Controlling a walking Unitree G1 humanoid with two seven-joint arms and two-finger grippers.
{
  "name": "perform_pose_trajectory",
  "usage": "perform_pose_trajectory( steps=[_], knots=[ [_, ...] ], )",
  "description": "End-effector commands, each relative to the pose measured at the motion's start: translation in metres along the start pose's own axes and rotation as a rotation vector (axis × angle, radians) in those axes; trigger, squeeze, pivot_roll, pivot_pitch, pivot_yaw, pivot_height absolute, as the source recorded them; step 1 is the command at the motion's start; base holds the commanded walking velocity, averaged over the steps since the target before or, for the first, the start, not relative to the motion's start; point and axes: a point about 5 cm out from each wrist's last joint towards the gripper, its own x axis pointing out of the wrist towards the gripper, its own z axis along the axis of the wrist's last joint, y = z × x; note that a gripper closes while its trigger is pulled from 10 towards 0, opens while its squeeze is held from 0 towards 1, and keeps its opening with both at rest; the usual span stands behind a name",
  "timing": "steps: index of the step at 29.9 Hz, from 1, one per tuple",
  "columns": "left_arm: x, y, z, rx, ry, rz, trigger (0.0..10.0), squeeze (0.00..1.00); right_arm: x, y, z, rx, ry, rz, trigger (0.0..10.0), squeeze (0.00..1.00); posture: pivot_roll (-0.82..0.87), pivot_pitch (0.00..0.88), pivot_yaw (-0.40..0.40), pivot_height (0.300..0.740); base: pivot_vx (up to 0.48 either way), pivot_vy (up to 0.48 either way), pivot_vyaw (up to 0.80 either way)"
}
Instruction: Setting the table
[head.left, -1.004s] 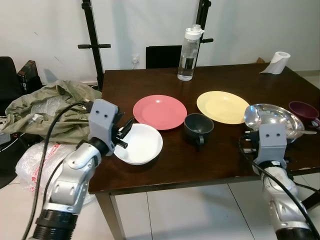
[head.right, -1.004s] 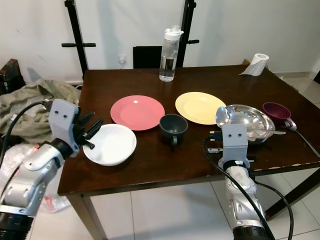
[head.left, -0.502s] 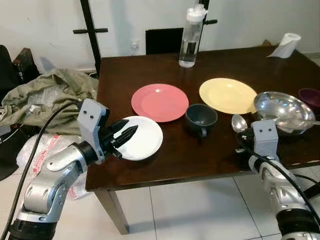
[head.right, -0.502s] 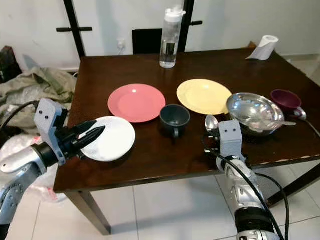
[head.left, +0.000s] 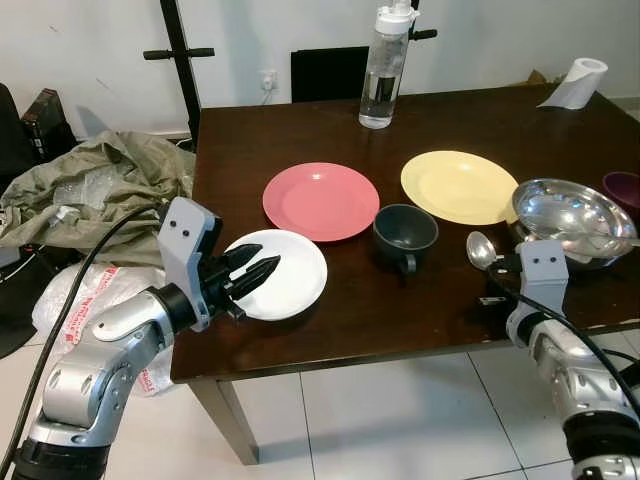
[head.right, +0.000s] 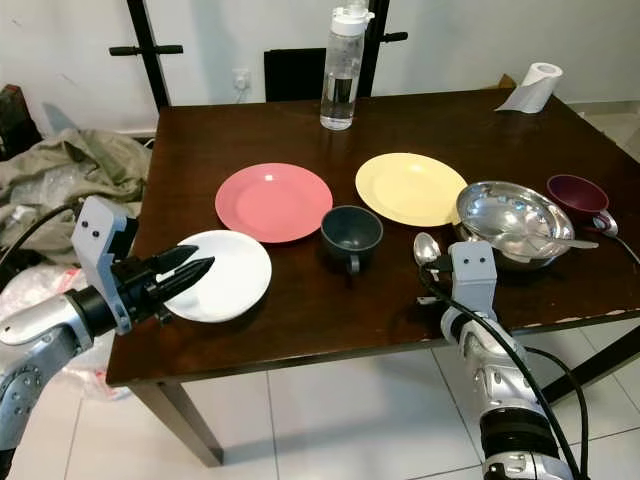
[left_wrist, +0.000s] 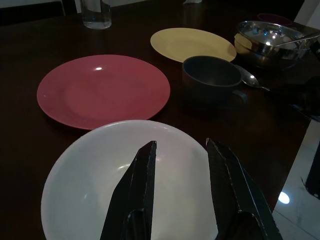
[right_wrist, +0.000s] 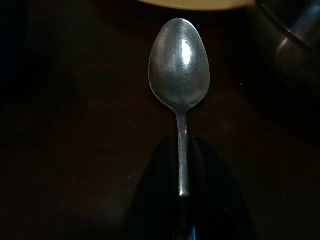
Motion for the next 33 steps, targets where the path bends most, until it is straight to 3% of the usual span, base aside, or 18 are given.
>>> perform_pose_trajectory(
  steps=[1, 9, 10, 18, 22, 25, 26, 27, 33],
  knots=[
    [-0.001, -0.003, -0.003, -0.006, 0.012, -0.013, 10.0, 0.00, -0.001, -0.001, -0.011, 0.032, 0.039, 0.004, 10.0, 1.00, 0.00, 0.234, 0.115, 0.740, 0.000, 0.000, 0.00],
    [0.003, -0.007, -0.005, -0.017, 0.011, -0.016, 10.0, 0.00, -0.008, -0.005, 0.018, 0.011, -0.089, -0.011, 10.0, 1.00, -0.01, 0.217, 0.119, 0.740, 0.000, 0.000, 0.00],
    [0.004, -0.007, -0.006, -0.017, 0.011, -0.016, 10.0, 0.00, -0.011, -0.004, 0.023, 0.007, -0.111, -0.006, 10.0, 0.00, -0.02, 0.211, 0.119, 0.740, 0.000, 0.000, 0.00],
    [0.010, -0.012, -0.008, -0.027, -0.005, -0.016, 10.0, 0.00, -0.042, 0.006, 0.064, 0.044, -0.317, 0.031, 10.0, 0.00, -0.02, 0.174, 0.120, 0.740, 0.000, 0.000, 0.00],
    [0.019, -0.015, -0.012, -0.015, -0.009, 0.034, 10.0, 0.00, -0.061, 0.024, 0.085, 0.047, -0.492, 0.021, 10.0, 0.00, -0.02, 0.152, 0.123, 0.740, 0.000, 0.000, 0.00],
    [0.027, -0.015, -0.015, -0.002, -0.015, 0.124, 10.0, 0.00, -0.070, 0.045, 0.089, 0.078, -0.571, -0.007, 10.0, 0.00, -0.02, 0.128, 0.126, 0.740, 0.000, 0.000, 0.00],
    [0.027, -0.015, -0.015, -0.002, -0.015, 0.124, 10.0, 0.00, -0.070, 0.045, 0.089, 0.078, -0.571, -0.007, 10.0, 0.00, -0.02, 0.128, 0.126, 0.740, 0.000, 0.000, 0.00],
    [0.032, -0.015, -0.016, -0.004, -0.027, 0.176, 10.0, 0.00, -0.075, 0.059, 0.089, 0.079, -0.603, -0.020, 10.0, 0.00, -0.02, 0.119, 0.126, 0.740, 0.000, 0.000, 0.00],
    [0.036, -0.014, -0.017, 0.033, -0.047, 0.266, 10.0, 0.00, -0.079, 0.082, 0.084, 0.053, -0.632, -0.027, 10.0, 0.00, -0.02, 0.096, 0.119, 0.740, 0.000, 0.000, 0.00]
  ],
)
